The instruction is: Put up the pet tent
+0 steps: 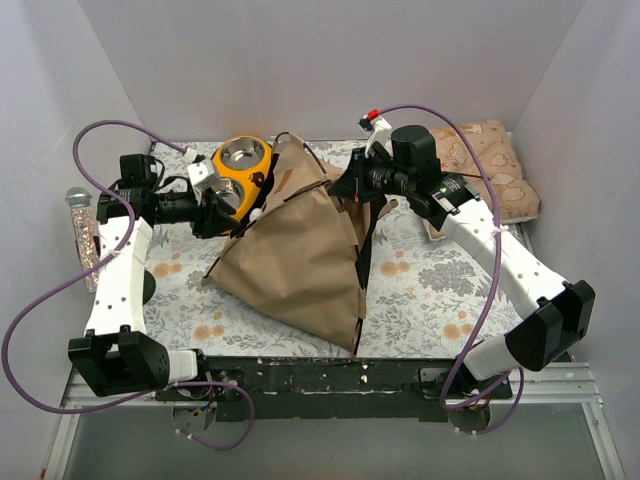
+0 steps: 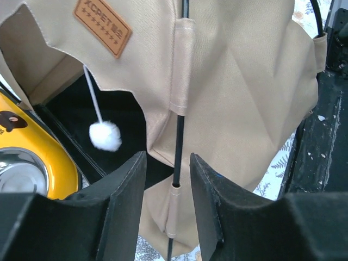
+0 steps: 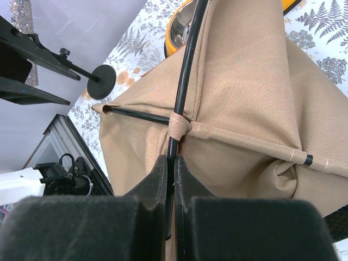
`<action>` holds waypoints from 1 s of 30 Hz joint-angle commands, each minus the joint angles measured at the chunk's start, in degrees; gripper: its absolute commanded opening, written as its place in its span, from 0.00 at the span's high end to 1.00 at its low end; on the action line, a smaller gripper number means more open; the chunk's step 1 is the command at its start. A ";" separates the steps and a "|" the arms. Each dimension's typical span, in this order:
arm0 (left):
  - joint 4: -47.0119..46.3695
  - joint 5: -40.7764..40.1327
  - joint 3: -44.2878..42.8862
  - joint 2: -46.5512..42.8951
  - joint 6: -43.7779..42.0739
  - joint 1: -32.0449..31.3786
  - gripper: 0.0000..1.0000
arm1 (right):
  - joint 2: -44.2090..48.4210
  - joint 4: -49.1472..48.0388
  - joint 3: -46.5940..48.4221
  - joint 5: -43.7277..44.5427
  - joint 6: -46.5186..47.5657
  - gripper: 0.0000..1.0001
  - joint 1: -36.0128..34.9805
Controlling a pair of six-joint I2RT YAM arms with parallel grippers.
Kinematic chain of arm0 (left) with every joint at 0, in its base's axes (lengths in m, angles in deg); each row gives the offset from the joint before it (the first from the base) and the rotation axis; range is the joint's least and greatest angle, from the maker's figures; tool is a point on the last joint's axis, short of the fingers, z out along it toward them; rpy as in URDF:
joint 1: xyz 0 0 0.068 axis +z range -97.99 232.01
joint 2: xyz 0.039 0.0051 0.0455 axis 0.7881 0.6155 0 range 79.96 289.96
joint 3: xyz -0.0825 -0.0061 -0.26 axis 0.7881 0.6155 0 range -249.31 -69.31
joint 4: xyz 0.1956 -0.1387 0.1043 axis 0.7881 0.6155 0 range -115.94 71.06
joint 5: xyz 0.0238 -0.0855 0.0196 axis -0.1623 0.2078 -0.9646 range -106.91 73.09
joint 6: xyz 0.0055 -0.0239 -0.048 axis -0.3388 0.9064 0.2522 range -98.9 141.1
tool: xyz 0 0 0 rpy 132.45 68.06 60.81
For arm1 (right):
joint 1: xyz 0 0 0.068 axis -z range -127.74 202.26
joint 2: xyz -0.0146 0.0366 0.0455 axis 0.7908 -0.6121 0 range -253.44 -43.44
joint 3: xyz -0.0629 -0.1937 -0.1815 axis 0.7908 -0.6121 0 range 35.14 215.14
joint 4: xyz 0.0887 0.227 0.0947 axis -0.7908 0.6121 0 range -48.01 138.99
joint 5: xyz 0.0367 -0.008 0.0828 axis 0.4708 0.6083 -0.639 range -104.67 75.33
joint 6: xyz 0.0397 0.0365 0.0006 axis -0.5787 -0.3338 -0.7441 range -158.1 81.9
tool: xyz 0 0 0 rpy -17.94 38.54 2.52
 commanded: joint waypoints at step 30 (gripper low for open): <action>-2.76 -11.67 13.18 -3.99 -2.00 -3.98 1.00 | 2.25 -3.03 3.01 3.82 0.05 0.99 4.00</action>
